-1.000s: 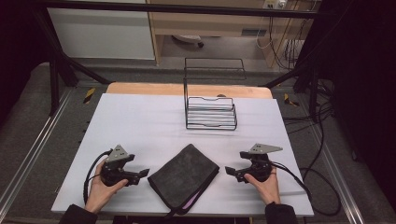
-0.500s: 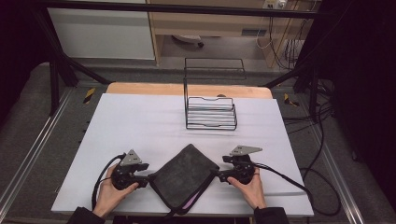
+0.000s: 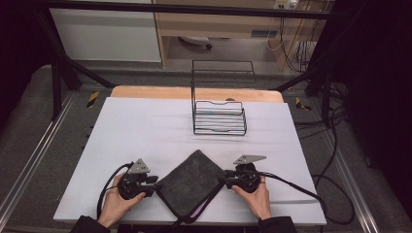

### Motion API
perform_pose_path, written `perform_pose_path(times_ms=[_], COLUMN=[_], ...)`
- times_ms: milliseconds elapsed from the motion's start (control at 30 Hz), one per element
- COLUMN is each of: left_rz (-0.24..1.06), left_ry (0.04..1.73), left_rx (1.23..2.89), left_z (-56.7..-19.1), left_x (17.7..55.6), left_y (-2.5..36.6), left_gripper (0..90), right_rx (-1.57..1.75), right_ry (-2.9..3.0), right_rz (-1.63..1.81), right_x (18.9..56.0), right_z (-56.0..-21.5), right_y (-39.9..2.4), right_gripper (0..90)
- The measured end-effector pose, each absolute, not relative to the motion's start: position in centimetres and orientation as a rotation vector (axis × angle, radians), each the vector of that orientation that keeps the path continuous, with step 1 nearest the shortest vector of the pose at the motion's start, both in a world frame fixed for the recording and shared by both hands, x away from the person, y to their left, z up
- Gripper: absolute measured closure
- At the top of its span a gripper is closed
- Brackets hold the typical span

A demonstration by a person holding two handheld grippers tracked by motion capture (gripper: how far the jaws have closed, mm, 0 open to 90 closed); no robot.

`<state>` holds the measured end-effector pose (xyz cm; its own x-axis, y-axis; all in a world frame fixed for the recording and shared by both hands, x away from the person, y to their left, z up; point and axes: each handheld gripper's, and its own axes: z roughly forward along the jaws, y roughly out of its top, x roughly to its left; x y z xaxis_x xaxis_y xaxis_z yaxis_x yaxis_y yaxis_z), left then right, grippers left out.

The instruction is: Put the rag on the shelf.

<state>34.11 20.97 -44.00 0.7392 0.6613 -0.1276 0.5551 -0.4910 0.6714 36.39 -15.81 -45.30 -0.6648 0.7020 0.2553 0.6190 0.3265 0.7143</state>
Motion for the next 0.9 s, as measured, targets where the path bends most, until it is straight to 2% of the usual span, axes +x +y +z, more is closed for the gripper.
perform_pose_path(times_ms=[233,467,667,900], left_rz=[0.146,0.16,0.14,0.154], left_ry=[0.927,0.919,0.93,0.939], left_rx=[2.206,2.229,2.217,2.205], left_z=[-44.2,-44.0,-43.9,-43.7], left_x=[34.1,33.7,33.4,32.4], left_y=[20.9,20.4,20.3,19.6], left_gripper=[68.5,77.9,82.1,82.6], right_rx=[1.313,1.323,1.287,1.219], right_ry=[2.475,2.49,2.477,2.449], right_rz=[1.256,1.294,1.328,1.298], right_x=[36.3,36.6,37.9,39.9], right_z=[-45.4,-45.2,-44.3,-43.5], right_y=[-15.7,-15.8,-15.8,-14.8], right_gripper=[62.6,76.2,79.1,79.3])
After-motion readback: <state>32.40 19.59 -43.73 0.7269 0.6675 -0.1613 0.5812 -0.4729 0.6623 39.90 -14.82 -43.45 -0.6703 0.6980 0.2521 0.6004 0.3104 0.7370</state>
